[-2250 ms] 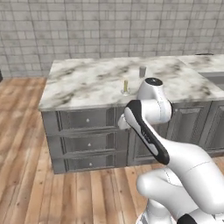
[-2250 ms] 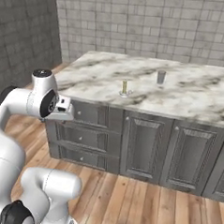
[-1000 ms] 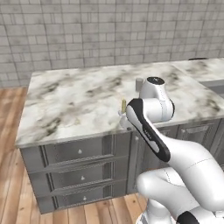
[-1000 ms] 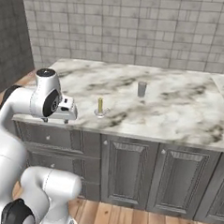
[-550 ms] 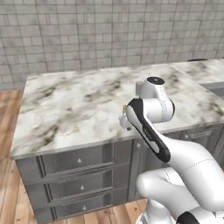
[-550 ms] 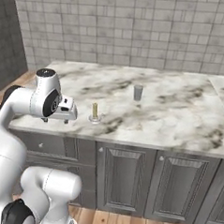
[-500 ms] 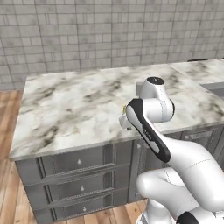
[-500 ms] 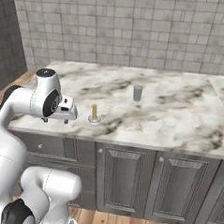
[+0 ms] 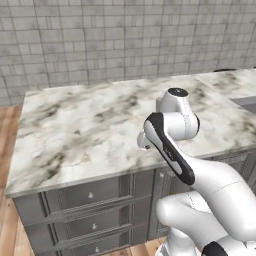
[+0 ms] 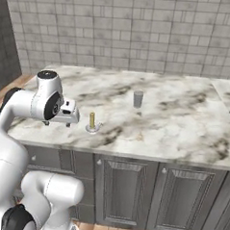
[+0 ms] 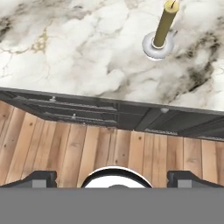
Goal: Pick the jar and candle from the dining table and place them in the open cabinet. Close the cabinet after placing the objects.
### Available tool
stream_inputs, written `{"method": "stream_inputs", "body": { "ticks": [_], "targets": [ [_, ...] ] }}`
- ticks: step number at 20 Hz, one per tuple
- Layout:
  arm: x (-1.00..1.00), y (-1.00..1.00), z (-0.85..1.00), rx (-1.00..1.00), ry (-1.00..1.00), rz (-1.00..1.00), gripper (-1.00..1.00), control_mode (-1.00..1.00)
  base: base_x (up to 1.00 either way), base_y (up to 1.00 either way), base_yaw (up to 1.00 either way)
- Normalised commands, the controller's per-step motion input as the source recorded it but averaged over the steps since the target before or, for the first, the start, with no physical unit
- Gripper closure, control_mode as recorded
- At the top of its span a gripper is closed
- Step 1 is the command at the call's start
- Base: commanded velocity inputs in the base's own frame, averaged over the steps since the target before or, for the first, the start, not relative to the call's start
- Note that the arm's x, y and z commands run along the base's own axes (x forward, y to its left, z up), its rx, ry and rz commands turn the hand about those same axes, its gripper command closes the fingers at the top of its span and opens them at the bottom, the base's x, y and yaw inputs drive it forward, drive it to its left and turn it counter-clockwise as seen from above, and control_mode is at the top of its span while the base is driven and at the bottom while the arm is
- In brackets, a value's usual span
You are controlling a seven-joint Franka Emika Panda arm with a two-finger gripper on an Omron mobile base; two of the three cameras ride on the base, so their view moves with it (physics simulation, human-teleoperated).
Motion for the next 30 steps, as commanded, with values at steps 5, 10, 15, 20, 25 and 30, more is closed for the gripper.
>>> {"method": "stream_inputs", "body": {
  "ticks": [5, 10, 15, 20, 25, 30],
  "targets": [
    [0.00, 0.00, 0.00, 0.00, 0.00, 0.00, -1.00, 1.00, 0.25, 0.10, -0.02],
    [0.00, 0.00, 0.00, 0.00, 0.00, 0.00, -1.00, 1.00, 0.32, 0.12, -0.01],
    [0.10, 0.00, -0.03, -0.01, 0.00, 0.00, -1.00, -1.00, 0.11, 0.03, 0.00],
    [0.01, 0.00, -0.18, -0.07, 0.01, 0.00, -1.00, -1.00, 0.00, 0.00, 0.00],
    [0.00, -0.14, -0.18, -0.12, 0.00, -0.04, -1.00, -1.00, 0.00, 0.00, 0.00],
    [0.04, -0.24, -0.12, -0.05, 0.00, -0.06, -1.00, -1.00, 0.00, 0.00, 0.00]
  ]
}}
